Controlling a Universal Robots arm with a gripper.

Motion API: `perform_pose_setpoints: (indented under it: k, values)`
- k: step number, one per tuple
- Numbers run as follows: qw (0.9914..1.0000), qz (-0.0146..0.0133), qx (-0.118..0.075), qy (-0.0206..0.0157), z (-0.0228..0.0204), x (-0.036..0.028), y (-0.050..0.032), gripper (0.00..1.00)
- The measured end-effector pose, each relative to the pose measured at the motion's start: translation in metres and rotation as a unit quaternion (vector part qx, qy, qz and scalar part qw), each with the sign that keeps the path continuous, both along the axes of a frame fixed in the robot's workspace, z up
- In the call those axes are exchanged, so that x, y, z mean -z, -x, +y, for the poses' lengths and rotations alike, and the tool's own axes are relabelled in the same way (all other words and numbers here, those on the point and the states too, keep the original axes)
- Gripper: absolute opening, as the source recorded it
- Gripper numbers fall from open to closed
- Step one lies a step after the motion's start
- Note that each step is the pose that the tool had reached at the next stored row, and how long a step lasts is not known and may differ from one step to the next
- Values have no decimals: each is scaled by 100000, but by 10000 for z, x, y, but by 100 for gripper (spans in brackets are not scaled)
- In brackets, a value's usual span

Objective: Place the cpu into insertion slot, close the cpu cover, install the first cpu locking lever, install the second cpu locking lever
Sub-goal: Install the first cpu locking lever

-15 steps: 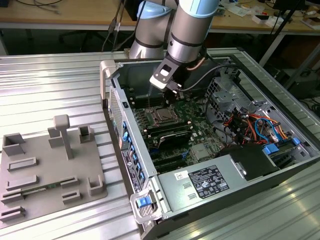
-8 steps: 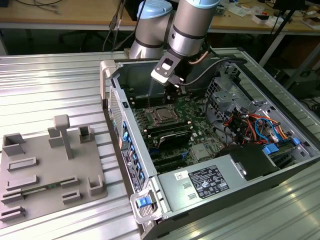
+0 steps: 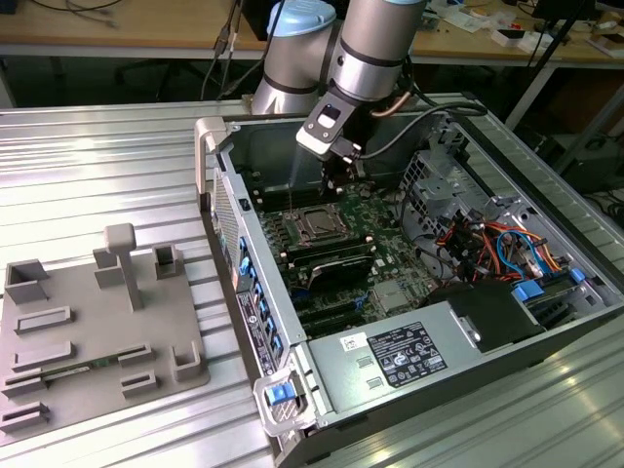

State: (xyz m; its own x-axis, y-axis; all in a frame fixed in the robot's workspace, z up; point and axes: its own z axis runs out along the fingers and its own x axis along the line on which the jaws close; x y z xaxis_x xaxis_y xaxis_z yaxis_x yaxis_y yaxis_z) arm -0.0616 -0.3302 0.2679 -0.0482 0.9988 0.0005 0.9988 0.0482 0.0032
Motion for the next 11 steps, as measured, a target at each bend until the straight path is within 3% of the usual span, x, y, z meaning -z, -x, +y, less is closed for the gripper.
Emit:
perform_pose_setpoints:
  k: [2, 4, 7, 8, 11]
  values:
    - [99996, 8, -898, 15, 0, -2, 0, 11]
    - [99918, 8, -4041, 14, 0, -2, 0, 11]
    - [99747, 7, -7115, 14, 0, -2, 0, 11]
    - [99579, 5, -9166, 15, 0, -2, 0, 11]
    - [99386, 5, -11069, 13, 0, -26, 0, 11]
